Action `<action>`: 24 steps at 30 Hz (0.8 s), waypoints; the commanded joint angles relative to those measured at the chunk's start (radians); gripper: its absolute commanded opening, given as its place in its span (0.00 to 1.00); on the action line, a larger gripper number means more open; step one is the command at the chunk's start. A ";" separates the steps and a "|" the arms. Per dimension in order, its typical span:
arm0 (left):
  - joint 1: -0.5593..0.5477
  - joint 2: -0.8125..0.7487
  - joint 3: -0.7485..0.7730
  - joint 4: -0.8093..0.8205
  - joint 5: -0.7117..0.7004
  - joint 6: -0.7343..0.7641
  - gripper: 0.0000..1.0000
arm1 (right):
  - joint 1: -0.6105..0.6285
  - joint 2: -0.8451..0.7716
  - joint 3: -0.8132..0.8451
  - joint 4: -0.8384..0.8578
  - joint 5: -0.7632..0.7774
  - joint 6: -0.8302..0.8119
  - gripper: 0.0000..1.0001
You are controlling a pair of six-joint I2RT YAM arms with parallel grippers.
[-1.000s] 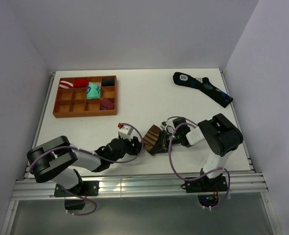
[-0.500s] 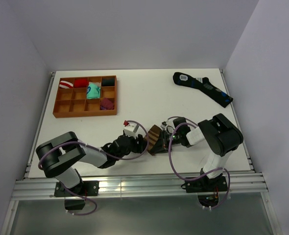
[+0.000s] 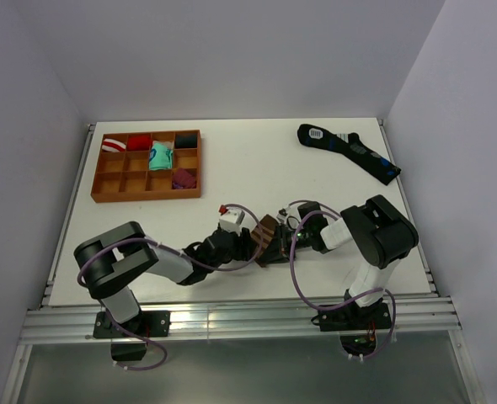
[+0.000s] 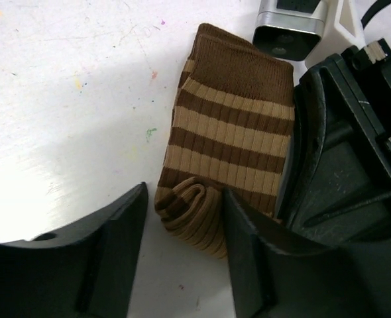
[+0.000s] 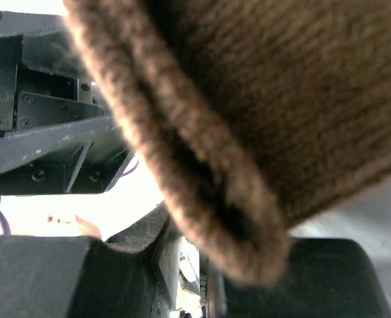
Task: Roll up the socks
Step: Roll the sock at the center of the board.
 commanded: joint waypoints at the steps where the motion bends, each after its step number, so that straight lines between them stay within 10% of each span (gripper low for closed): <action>1: -0.006 0.031 0.041 -0.073 -0.053 -0.026 0.52 | -0.008 0.008 -0.013 -0.052 0.066 -0.042 0.01; 16: -0.012 0.071 0.151 -0.327 -0.019 -0.070 0.11 | -0.007 -0.108 -0.007 -0.187 0.247 -0.139 0.25; 24: -0.012 0.061 0.223 -0.539 0.038 -0.109 0.06 | -0.001 -0.252 -0.034 -0.216 0.400 -0.120 0.32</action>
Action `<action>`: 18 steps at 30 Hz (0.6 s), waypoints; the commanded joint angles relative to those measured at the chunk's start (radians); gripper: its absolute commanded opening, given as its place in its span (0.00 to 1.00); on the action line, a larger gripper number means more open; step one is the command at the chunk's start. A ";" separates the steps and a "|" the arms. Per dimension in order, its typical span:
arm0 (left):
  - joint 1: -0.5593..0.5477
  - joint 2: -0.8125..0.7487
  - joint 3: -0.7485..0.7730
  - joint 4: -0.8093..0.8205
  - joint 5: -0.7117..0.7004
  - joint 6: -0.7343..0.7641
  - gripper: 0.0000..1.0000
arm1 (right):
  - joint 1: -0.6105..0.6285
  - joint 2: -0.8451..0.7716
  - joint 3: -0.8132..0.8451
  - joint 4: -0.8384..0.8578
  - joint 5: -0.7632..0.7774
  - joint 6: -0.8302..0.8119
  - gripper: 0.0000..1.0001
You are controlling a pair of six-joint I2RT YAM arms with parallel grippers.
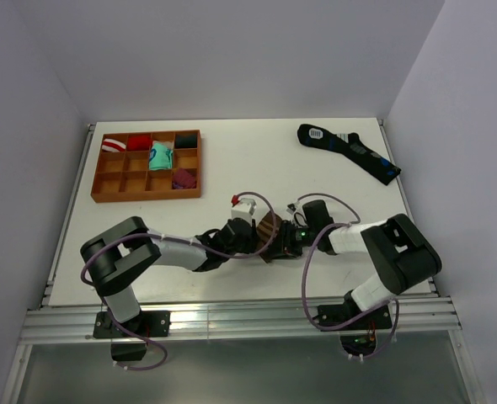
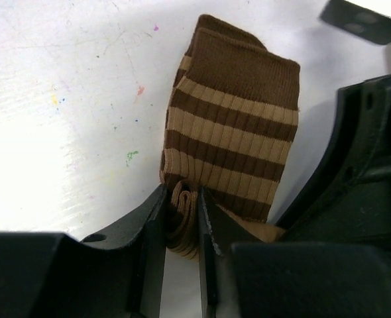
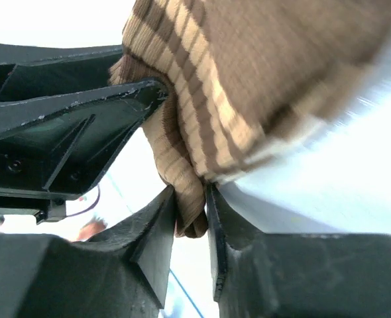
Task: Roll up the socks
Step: Roll the sock at the center of the board.
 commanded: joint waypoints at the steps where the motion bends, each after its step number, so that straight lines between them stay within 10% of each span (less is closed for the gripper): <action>1: -0.003 0.006 -0.008 -0.210 0.074 -0.028 0.05 | 0.002 -0.074 -0.028 -0.030 0.195 -0.030 0.33; 18: 0.018 -0.080 -0.023 -0.389 0.242 -0.085 0.00 | 0.200 -0.524 -0.111 0.068 0.520 -0.120 0.37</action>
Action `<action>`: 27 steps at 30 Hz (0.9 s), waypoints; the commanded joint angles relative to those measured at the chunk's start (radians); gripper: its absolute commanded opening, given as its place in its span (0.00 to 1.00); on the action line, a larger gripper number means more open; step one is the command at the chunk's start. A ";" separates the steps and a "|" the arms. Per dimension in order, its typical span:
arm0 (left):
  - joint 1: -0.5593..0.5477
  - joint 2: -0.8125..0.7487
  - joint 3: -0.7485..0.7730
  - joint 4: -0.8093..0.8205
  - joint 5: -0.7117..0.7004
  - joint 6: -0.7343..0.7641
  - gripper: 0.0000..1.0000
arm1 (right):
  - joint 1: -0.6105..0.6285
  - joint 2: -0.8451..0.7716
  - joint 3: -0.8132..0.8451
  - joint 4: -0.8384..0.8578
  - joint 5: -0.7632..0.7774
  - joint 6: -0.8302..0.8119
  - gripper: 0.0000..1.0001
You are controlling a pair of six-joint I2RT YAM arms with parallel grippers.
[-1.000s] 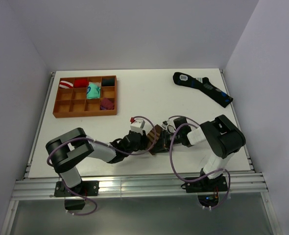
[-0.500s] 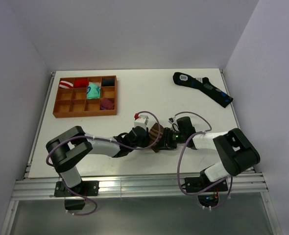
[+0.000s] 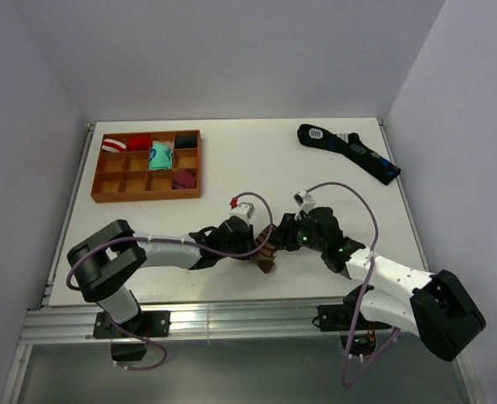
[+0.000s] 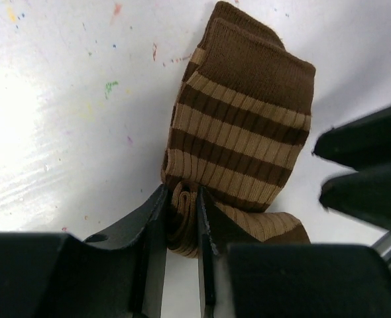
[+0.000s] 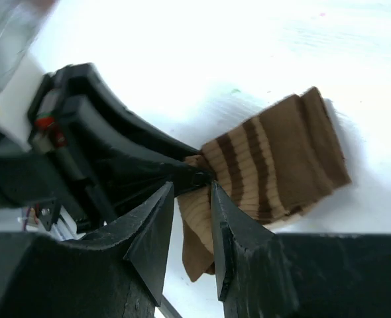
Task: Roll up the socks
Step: Roll the sock at the center of the board.
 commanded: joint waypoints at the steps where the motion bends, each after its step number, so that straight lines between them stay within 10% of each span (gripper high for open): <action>1: 0.002 0.001 -0.030 -0.194 0.070 -0.007 0.00 | 0.064 -0.055 -0.050 0.106 0.112 -0.033 0.37; 27: 0.039 -0.002 -0.007 -0.238 0.152 -0.001 0.00 | 0.516 0.078 -0.089 0.198 0.598 -0.010 0.38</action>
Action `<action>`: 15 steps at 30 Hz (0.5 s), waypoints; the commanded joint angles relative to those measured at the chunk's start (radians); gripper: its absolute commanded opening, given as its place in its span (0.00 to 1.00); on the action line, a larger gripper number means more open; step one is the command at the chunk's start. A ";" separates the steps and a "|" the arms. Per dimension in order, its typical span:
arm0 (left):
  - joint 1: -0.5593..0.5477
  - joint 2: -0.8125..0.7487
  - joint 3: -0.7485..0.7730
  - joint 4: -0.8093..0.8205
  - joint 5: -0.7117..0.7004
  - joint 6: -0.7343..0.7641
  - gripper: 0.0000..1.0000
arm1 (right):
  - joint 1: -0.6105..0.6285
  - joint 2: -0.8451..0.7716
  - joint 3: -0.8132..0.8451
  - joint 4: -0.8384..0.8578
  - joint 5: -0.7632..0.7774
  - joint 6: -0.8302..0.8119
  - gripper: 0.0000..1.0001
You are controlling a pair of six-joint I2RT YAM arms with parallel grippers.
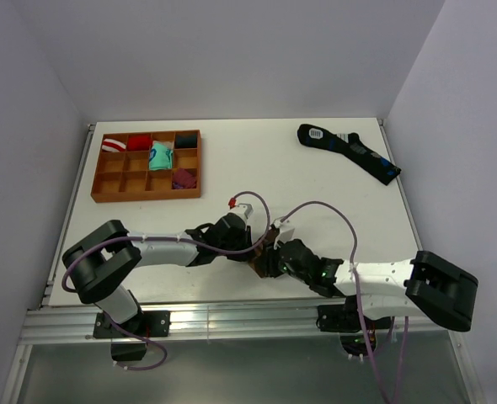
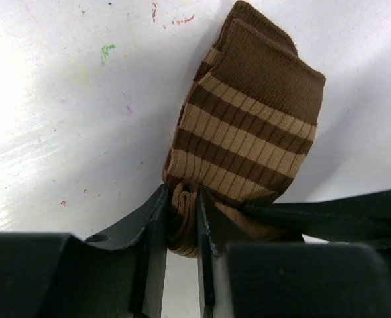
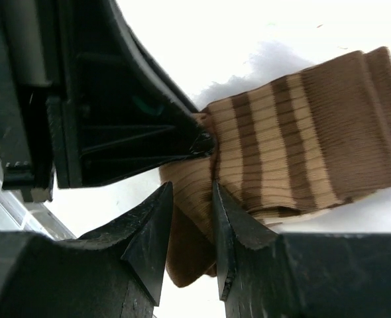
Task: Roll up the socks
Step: Roll the sock at the center of the board.
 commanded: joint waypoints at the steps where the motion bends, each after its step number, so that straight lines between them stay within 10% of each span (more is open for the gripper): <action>1: 0.007 0.033 -0.014 -0.134 0.039 0.017 0.00 | 0.043 0.015 0.002 0.082 0.112 0.002 0.38; 15: 0.035 0.067 0.026 -0.157 0.097 0.038 0.00 | 0.211 0.099 0.040 0.047 0.354 -0.023 0.43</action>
